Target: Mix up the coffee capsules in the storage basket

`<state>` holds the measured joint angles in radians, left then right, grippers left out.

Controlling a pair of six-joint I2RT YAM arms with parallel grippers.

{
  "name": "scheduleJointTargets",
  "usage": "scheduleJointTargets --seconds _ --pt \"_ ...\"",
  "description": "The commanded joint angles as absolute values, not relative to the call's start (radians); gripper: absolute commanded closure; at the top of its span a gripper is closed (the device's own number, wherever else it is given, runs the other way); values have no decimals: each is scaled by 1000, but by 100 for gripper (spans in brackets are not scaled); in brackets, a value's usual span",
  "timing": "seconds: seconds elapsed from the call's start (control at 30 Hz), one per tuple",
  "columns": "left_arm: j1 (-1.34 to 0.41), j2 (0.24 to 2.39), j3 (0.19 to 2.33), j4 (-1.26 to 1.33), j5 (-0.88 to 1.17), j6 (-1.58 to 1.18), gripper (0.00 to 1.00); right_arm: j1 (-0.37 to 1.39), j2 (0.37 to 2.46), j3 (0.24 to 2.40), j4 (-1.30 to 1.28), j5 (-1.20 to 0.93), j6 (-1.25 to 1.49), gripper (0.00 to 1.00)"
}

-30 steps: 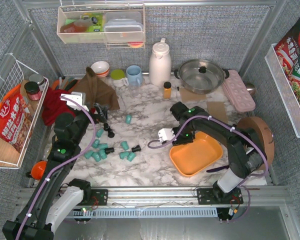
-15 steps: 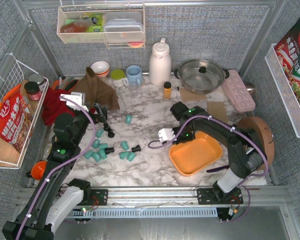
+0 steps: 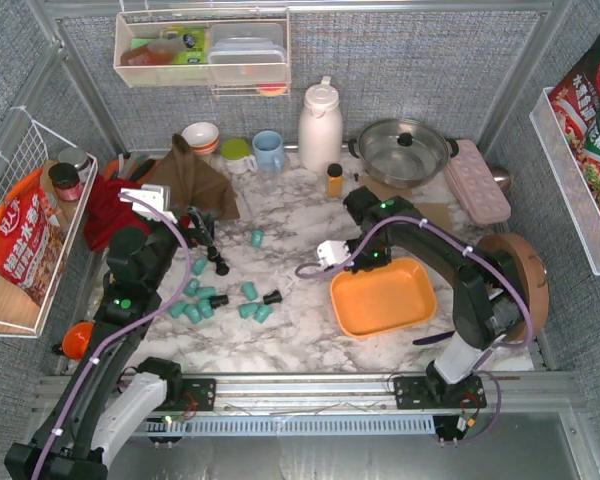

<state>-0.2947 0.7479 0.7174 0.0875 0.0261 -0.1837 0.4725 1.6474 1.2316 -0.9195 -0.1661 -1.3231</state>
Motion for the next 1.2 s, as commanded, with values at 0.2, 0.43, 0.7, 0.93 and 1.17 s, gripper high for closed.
scheduleJointTargets --seconds 0.2,0.43,0.7,0.93,1.17 --pt "-295 763 715 106 12 -169 1 394 1862 1684 -1225 -211 -1385 100" --pt "-295 772 716 103 5 -160 1 360 2136 2053 -1370 -212 -1303 100" --pt "-295 783 716 102 10 -158 1 315 2312 2299 -1410 -162 -1241 100" --pt "-295 800 718 102 11 -158 1 280 2344 2322 -1403 -151 -1298 100" --pt "-295 814 718 101 9 -158 1 229 2329 2254 -1329 -168 -1308 100"
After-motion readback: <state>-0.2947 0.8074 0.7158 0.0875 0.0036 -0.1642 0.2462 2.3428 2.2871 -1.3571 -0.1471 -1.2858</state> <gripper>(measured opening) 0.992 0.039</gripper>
